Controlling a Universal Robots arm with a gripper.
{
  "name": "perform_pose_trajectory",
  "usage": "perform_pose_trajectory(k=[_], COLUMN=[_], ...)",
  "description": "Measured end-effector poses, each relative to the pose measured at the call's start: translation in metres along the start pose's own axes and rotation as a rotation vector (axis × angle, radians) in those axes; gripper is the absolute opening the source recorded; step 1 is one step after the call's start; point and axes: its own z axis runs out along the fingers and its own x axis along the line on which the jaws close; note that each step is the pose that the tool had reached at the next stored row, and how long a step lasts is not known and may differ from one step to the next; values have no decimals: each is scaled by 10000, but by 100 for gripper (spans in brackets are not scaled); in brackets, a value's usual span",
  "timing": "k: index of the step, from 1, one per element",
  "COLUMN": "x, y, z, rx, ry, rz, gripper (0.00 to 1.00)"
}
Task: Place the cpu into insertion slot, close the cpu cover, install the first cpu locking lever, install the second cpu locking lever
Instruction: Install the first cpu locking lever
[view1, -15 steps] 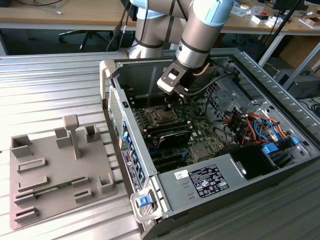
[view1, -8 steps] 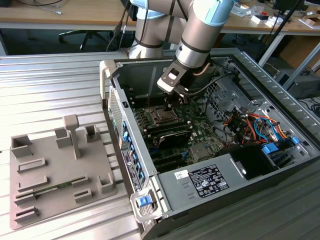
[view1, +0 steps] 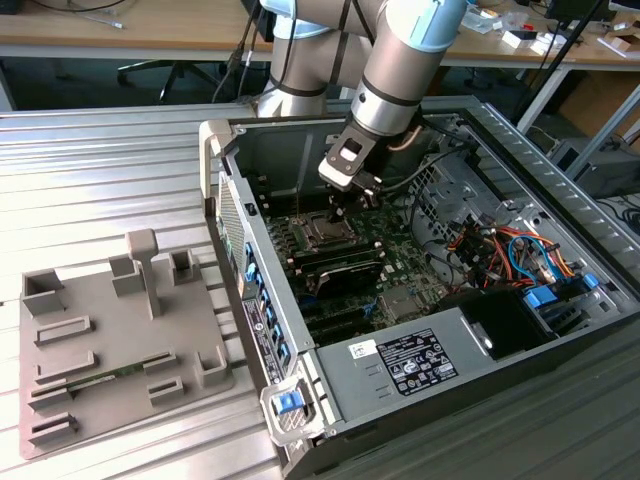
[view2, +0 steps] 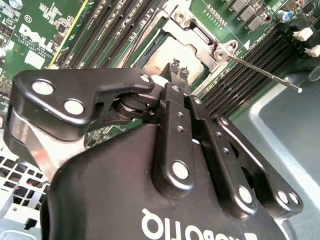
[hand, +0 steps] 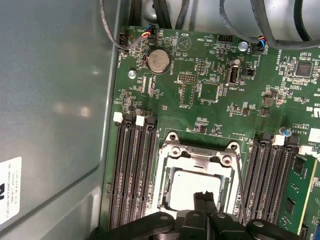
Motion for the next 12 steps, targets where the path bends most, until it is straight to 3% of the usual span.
perform_pose_trajectory(k=[2,12], x=[0,0], y=[0,0], z=[0,0], rx=[0,0], ry=[-80,-114], rz=[-875,-1242], gripper=[11,11])
